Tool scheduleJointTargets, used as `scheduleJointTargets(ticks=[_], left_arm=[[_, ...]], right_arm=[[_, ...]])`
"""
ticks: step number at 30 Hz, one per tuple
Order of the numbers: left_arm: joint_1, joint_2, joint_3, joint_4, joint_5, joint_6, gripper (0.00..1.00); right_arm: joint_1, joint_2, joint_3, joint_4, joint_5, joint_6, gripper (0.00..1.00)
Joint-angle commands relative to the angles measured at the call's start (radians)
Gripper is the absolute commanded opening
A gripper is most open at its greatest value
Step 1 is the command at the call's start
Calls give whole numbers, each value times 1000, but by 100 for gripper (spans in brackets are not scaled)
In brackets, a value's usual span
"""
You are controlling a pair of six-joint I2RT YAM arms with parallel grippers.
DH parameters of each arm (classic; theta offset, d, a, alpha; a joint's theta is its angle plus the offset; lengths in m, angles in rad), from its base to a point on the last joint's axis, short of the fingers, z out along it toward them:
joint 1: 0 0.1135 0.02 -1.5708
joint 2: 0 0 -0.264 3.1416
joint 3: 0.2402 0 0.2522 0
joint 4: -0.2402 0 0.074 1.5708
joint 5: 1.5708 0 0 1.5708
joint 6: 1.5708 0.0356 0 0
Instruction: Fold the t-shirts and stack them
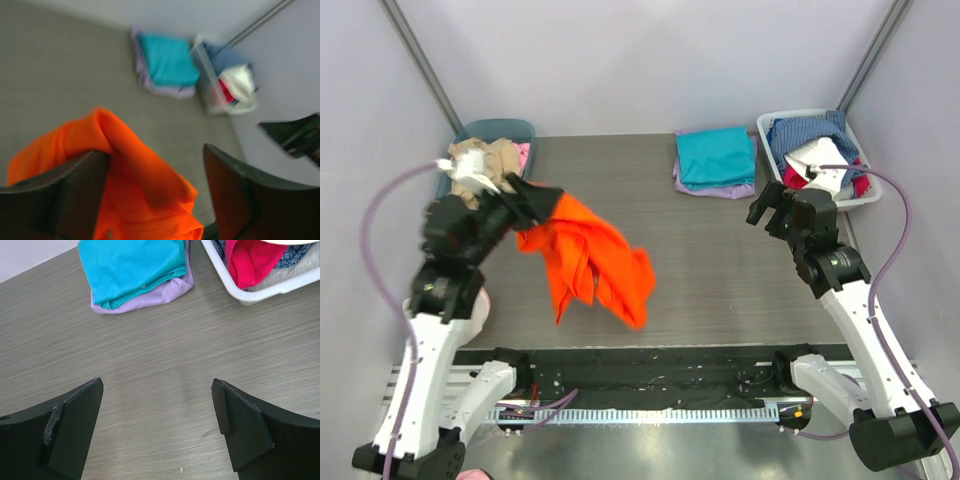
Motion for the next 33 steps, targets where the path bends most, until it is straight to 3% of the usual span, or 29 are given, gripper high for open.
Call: scheduleJointTargets(ticks=[1,2,5,12,15,20,23,26,33], left_arm=[[-4,-14,-354,44,20,-60,92],[-5,-17,-430,60,21,-63,99],[-9,-19,-504,96,11,-66,100],[-9,-14,-494,83,23,3,100],[-9,4,-494,67,3,-13,100],[-4,21,-526,47,-28,-50,100],[1,-29,-561,58,-20,-31,100],[1,-100,-575,29,-107,-11,100],[1,-115,-549,-112,-150,33,100]], right_arm=[[5,-19,-22,-12,-32,15,100],[3,-17,-24,-14,-36,15,100],[5,-13,-38,-14,-55,17,100],[46,46,-74,-35,-79,14,95],[138,98,-82,-41,-79,17,96],[423,202,-90,-37,46,40,94],[587,259,-84,-29,85,82,94],[748,331,-78,-17,118,130,94],[1026,508,-33,20,158,213,92]])
